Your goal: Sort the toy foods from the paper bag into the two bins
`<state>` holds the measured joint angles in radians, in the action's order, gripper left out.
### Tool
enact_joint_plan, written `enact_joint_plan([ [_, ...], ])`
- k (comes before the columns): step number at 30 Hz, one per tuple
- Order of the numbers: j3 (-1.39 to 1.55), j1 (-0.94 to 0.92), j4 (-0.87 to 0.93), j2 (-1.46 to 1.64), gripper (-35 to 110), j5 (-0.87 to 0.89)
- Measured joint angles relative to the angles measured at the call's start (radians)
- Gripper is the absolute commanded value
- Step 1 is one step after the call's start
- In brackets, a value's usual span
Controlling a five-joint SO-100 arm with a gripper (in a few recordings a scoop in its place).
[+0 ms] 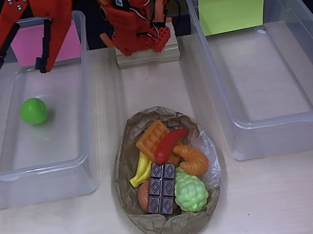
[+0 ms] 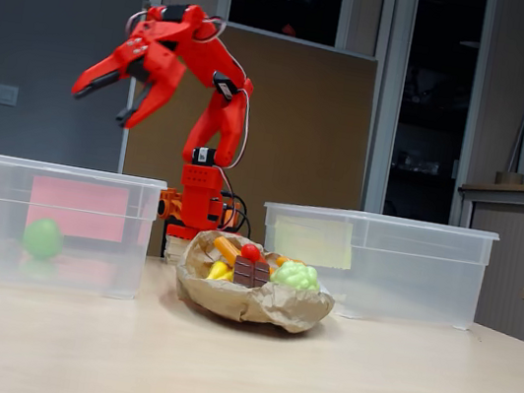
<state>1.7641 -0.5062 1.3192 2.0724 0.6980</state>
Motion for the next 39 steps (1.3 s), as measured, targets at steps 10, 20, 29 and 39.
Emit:
enact_joint_plan([
  [10, -0.221, 0.451, 0.198, -0.236, 24, 0.276],
  [20, -0.215, 0.675, 0.184, -0.517, 24, 0.676],
  [29, -0.16, 0.736, 0.041, -0.658, 25, 0.94],
  [39, -0.288, 0.739, 0.051, -0.788, 24, 0.951],
])
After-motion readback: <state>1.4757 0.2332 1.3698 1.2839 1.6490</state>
